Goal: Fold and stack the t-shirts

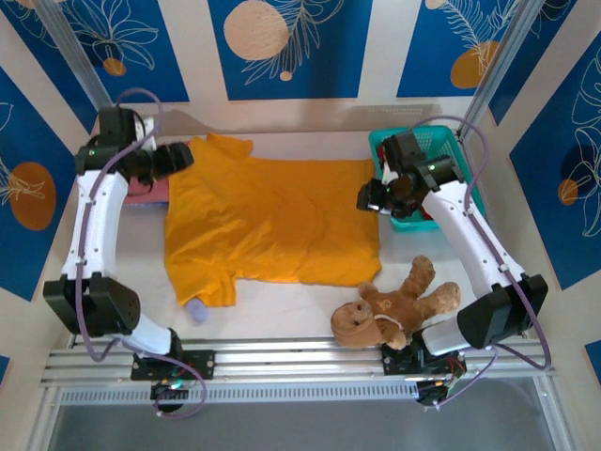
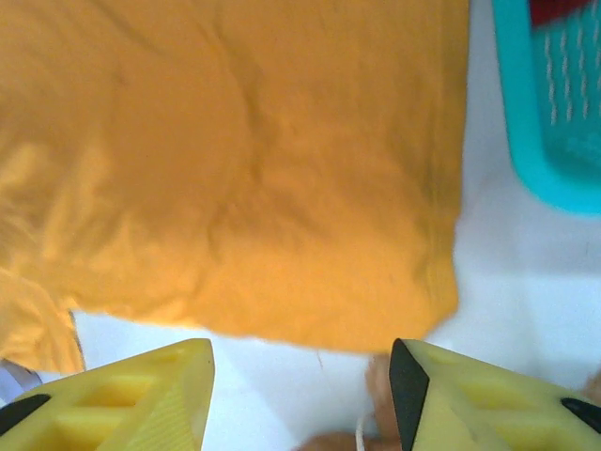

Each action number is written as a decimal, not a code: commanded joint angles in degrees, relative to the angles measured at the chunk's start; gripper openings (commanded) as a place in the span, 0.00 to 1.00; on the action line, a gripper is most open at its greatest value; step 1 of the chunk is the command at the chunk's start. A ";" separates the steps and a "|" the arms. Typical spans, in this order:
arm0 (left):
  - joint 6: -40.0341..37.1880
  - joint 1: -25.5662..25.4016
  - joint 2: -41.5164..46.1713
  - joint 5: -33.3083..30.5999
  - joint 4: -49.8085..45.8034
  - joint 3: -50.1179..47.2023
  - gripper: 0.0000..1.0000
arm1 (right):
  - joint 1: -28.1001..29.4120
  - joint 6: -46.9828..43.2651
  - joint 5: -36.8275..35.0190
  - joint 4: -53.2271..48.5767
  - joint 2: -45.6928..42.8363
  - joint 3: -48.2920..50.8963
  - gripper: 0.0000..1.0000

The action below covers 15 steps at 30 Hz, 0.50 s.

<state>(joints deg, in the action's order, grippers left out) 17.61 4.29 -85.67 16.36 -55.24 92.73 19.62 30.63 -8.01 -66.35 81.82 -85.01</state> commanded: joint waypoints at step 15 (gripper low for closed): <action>-3.10 3.09 9.18 2.30 -7.93 -29.51 0.70 | 7.28 9.84 -0.82 2.70 -1.71 24.72 0.32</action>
<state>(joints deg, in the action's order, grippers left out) 16.53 5.82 -76.09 19.38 -60.55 64.55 26.39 38.15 -8.38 -64.84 79.44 -61.58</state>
